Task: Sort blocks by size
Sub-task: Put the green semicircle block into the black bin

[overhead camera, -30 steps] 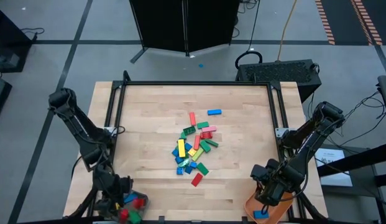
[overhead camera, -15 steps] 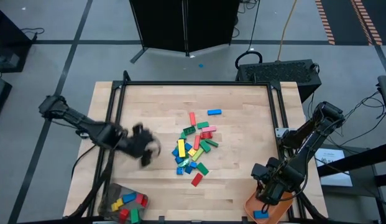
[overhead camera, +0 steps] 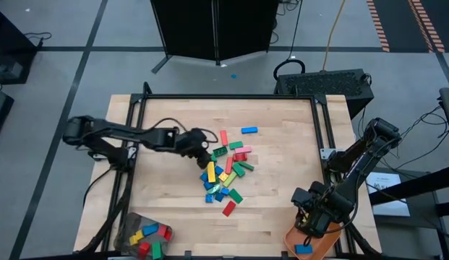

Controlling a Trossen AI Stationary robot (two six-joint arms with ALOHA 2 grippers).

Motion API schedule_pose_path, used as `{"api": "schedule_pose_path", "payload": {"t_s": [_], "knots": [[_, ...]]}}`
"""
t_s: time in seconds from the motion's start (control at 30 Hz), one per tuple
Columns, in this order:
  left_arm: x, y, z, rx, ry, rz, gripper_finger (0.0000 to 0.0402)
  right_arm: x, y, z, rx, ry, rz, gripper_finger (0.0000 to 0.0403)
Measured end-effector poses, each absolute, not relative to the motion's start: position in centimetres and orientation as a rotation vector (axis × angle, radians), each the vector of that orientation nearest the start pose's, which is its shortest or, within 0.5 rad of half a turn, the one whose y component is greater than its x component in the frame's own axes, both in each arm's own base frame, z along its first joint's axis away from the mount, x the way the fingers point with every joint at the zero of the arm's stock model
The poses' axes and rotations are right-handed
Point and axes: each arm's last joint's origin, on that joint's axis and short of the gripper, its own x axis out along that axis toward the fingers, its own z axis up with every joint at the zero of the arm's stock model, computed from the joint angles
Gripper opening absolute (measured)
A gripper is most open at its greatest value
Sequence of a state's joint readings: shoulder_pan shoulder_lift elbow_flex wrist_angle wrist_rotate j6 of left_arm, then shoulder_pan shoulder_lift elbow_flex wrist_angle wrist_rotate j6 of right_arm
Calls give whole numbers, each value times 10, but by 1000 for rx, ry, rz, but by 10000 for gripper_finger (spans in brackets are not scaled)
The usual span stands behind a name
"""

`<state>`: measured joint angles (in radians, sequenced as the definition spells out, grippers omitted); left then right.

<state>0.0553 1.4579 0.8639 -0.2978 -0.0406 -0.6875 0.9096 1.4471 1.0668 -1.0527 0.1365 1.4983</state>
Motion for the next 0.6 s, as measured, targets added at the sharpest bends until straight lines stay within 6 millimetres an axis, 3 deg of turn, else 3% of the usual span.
{"api": "schedule_pose_path", "payload": {"t_s": [0.23, 0.43, 0.6], "knots": [[306, 26, 186, -837, 890, 409, 198, 158, 194, 235, 504, 1296, -408, 276], [326, 30, 183, -883, 902, 416, 198, 158, 194, 235, 502, 1290, -410, 276], [330, 31, 168, -890, 1049, 468, 198, 158, 194, 235, 508, 1289, -414, 276]]}}
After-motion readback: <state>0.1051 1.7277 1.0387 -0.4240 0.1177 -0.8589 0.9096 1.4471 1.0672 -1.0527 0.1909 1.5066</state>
